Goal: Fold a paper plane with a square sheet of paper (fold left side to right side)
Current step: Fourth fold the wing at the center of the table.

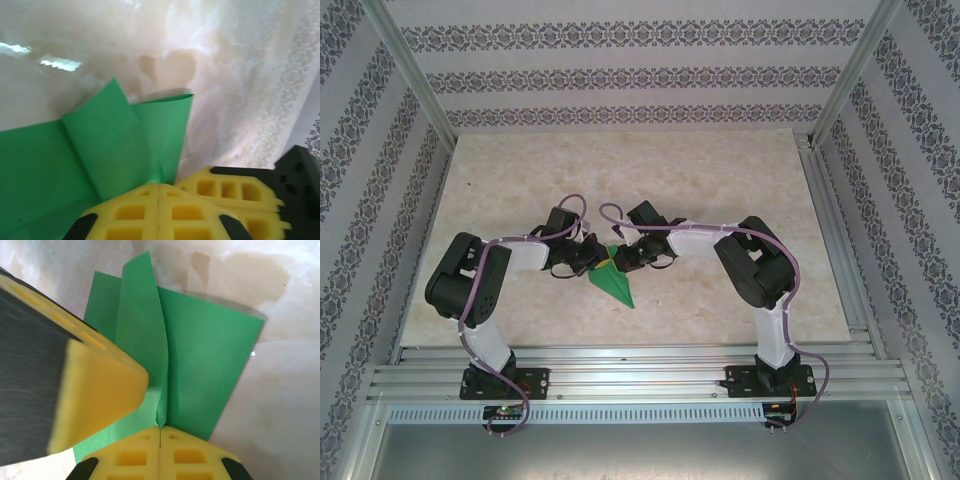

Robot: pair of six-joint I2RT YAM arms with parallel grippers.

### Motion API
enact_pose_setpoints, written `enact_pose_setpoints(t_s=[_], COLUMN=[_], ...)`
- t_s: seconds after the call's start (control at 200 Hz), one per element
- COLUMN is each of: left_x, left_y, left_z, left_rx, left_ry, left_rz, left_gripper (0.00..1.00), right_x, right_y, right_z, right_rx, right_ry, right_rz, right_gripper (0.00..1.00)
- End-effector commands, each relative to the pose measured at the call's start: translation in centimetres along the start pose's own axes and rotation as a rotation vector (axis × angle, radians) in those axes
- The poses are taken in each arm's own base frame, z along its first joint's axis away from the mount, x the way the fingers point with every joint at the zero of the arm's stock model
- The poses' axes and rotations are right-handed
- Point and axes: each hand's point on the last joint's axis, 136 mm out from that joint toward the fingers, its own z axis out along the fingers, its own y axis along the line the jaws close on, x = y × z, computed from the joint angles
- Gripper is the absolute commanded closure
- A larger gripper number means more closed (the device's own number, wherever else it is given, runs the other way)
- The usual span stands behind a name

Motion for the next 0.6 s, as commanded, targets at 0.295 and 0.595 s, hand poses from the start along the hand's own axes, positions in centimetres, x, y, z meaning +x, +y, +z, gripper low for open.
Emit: enact_pose_setpoints(t_s=[0.295,0.595], left_x=[0.5,1.5], left_y=[3.6,5.9], left_z=[1.4,1.5], left_rx=[-0.116,-0.194], left_ry=[0.002,0.014], left_rz=[0.019,0.013], left_gripper=[1.0,1.0], right_x=[2.8,-1.1], right_y=[-2.5,-2.3], right_z=[1.2,-4.8], right_rx=[0.061,0.146], right_ry=[0.098,-0.043], right_rz=[0.044,0.033], right_gripper=[1.0,0.82])
